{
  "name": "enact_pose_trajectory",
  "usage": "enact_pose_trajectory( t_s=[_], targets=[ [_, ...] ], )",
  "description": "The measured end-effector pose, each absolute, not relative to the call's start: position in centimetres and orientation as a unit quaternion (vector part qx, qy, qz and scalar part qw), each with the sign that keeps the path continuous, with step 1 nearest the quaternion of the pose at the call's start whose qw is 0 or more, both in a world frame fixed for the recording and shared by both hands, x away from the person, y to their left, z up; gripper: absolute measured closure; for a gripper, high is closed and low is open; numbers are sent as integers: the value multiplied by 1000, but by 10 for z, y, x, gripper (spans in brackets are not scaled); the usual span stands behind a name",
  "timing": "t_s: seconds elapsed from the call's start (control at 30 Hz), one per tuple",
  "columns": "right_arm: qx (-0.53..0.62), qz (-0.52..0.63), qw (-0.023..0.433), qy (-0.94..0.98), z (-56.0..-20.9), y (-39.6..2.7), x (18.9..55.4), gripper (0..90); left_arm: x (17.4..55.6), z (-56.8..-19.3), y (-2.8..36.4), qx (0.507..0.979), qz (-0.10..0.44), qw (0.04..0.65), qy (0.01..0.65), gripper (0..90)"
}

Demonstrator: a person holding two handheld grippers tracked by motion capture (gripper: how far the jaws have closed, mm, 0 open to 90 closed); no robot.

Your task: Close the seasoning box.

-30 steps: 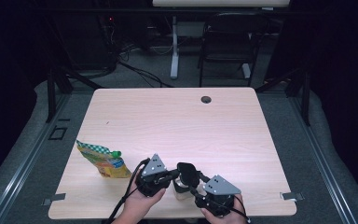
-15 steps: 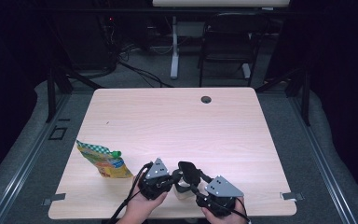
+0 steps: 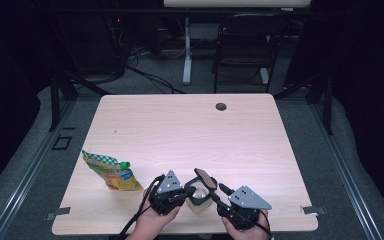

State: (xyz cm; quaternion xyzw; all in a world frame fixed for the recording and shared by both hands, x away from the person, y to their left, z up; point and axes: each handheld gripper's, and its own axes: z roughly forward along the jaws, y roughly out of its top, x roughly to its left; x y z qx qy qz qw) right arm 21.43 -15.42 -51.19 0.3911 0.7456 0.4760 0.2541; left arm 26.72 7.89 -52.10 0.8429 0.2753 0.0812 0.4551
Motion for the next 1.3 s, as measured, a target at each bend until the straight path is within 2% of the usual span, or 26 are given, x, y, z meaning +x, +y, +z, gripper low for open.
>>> enact_pose_trajectory(
  t_s=[0.1,0.27,0.63,1.3],
  targets=[
    [375,459,272,758,-509,-148,214,632,267,-521,79,843,83,455,275,899],
    [376,460,272,757,-508,-143,220,601,267,-522,78,843,81,455,276,899],
    [392,477,236,750,-503,-155,233,768,266,-523,79,841,80,459,273,898],
    [437,500,184,725,-502,-173,257,844,265,-523,79,841,76,462,271,900]
  ],
)
